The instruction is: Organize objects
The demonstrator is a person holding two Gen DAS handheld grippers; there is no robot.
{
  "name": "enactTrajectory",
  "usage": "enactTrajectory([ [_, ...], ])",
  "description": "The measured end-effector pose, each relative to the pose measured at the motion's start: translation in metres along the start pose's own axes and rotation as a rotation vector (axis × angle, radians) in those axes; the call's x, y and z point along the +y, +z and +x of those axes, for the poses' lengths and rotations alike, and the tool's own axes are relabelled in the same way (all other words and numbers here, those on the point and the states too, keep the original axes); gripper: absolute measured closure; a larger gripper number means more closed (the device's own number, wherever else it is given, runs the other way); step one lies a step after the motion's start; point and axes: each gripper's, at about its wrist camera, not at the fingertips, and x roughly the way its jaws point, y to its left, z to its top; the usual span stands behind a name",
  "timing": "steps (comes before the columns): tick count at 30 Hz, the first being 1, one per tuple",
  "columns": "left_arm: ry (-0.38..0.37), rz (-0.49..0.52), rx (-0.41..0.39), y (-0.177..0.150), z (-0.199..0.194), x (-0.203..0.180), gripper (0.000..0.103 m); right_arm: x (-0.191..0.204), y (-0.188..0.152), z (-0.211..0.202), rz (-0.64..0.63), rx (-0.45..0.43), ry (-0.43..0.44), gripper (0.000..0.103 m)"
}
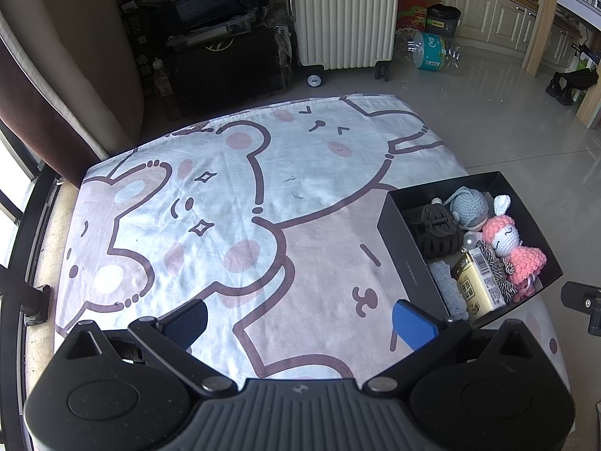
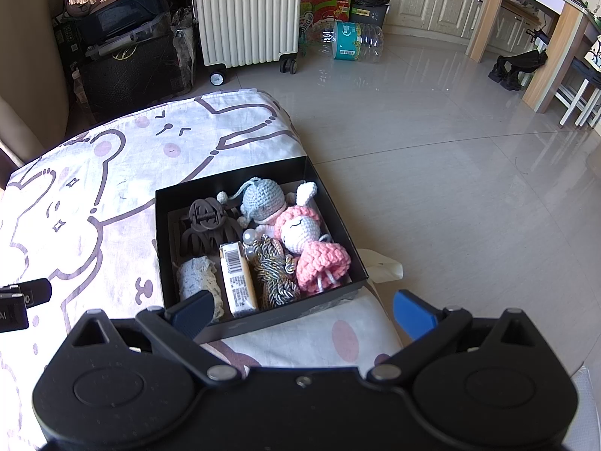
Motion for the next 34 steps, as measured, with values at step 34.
enactTrajectory([
  [34,-0.003,0.000,0.004,-0.0029,0.0004,-0.0064,0.000,-0.0005,0.0003,-0.0001,0.000,0.001,0.000,0.000],
])
